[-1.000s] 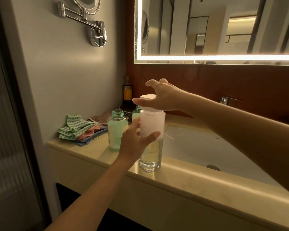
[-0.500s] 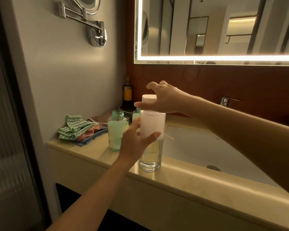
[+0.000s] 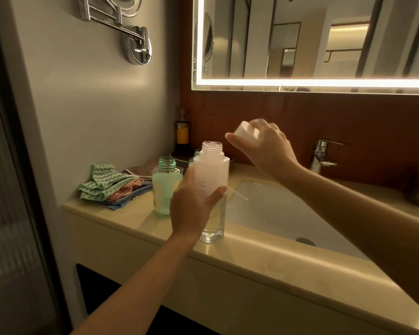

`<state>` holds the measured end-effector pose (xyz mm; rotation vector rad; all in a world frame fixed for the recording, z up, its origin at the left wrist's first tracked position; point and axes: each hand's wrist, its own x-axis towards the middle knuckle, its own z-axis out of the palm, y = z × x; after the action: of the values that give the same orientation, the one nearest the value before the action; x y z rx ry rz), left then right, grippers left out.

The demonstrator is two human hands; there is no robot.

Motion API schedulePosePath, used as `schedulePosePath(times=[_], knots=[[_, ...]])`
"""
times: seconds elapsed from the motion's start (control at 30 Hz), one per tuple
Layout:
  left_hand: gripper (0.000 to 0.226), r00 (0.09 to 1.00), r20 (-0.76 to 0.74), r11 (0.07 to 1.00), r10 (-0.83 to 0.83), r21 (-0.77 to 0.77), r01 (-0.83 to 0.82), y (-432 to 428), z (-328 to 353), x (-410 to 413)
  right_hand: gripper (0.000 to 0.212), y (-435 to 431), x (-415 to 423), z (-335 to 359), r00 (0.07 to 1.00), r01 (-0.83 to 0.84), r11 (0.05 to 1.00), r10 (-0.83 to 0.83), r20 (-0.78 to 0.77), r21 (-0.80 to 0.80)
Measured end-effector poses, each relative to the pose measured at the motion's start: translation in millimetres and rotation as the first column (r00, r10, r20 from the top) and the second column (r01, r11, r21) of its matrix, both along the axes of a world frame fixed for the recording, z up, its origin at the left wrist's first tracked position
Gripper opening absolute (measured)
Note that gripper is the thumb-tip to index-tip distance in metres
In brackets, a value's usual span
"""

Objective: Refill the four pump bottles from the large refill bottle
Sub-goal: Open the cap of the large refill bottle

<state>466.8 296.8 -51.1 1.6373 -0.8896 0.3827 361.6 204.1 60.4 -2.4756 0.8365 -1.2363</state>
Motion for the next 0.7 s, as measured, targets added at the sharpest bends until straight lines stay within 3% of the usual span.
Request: schedulePosePath(times=[0.13, 0.3, 0.53, 0.7], knots=[[0.072, 0.998, 0.006, 0.998, 0.063, 0.000, -0.063, 0, 0, 6, 0.069, -10, -22, -54, 0.972, 0.089, 0.993, -0.070, -0.226, 0.073], [0.077, 0.999, -0.019, 0.999, 0.048, 0.015, -0.048, 2, 0, 4, 0.069, 2, -27, -104, 0.871, 0.016, 0.988, 0.063, -0.487, 0.155], [0.075, 0.993, -0.082, 0.993, -0.083, 0.081, 0.089, 13, 2, 7, 0.071, 12, -17, -124, 0.771, 0.006, 0.988, 0.091, -0.630, 0.151], [0.056, 0.999, -0.024, 0.999, 0.042, -0.001, -0.042, 28, -14, 4, 0.074, 14, -19, -124, 0.758, -0.007, 0.992, 0.089, -0.646, 0.128]])
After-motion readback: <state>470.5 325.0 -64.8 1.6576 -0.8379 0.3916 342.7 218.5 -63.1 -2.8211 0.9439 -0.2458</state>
